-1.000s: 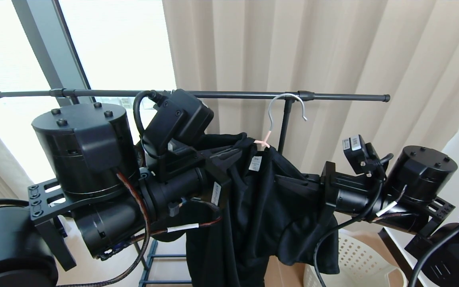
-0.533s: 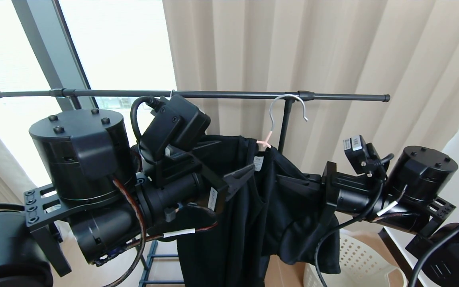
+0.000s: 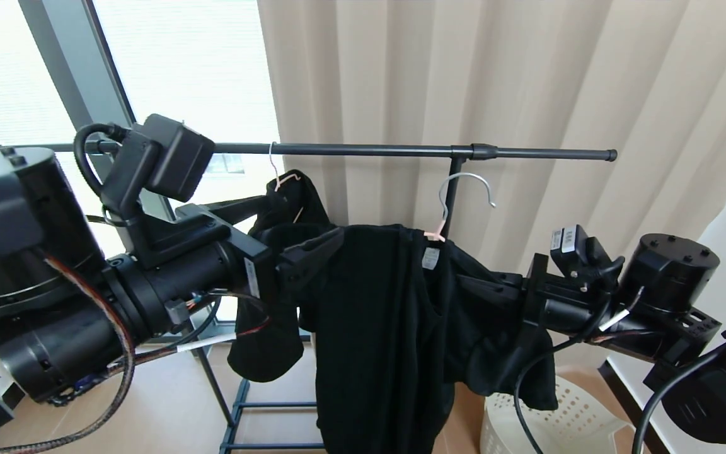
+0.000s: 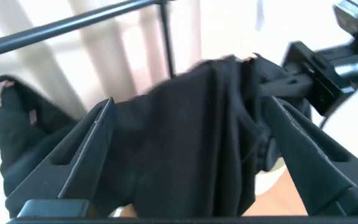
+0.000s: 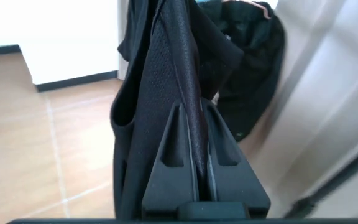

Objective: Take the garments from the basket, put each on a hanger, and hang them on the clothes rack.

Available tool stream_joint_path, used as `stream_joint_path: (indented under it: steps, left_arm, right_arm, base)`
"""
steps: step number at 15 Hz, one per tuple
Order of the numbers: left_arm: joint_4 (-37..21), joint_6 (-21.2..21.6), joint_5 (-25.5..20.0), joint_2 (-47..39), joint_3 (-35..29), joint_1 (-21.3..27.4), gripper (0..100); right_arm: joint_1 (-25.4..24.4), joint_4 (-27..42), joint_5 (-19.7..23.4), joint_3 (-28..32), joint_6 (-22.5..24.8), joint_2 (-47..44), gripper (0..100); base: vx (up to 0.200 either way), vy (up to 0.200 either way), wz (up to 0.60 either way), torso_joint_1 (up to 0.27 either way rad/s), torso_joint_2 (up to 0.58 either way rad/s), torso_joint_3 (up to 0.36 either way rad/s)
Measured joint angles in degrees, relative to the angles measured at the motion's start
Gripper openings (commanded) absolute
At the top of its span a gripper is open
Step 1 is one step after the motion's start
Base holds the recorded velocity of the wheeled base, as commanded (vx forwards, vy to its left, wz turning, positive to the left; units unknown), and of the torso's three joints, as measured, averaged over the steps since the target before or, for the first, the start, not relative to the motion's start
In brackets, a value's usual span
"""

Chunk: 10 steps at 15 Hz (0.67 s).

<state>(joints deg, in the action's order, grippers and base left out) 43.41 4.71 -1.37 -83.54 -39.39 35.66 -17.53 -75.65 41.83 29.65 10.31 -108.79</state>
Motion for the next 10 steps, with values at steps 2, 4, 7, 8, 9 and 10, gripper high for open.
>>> stream_joint_path:
  steps: [2,4,7,8,9,10]
  left_arm:
    - [0.0,-1.3,-9.8,0.9,1.7,-6.7,100]
    - [0.0,-4.5,-25.4,1.2,4.0,-15.5,100]
    - [0.2,-7.2,-39.2,1.1,6.6,-23.9,100]
    - [1.1,-7.3,-43.9,1.0,7.3,-25.4,100]
    - [3.1,-7.2,-49.4,0.8,8.2,-26.8,100]
    - [5.7,-7.1,-52.7,0.1,9.4,-28.2,100]
  right_arm:
    - [0.8,0.0,2.4,-0.7,2.3,-0.9,0]
    - [1.7,0.0,6.8,-1.0,2.6,-1.7,0]
    - [4.1,0.0,14.5,-1.2,2.4,-2.2,0]
    - [4.9,0.0,17.4,-1.2,2.2,-2.2,0]
    - [5.6,0.0,19.4,-1.2,2.1,-2.2,0]
    - [6.2,-0.1,20.4,-1.2,2.1,-2.2,0]
  base:
    - [0.0,0.0,0.0,0.0,0.0,0.0]
    - [0.0,0.0,0.0,0.0,0.0,0.0]
    - [0.0,0.0,0.0,0.0,0.0,0.0]
    - [0.0,0.0,0.0,0.0,0.0,0.0]
    - [0.0,0.0,0.0,0.0,0.0,0.0]
    - [0.0,0.0,0.0,0.0,0.0,0.0]
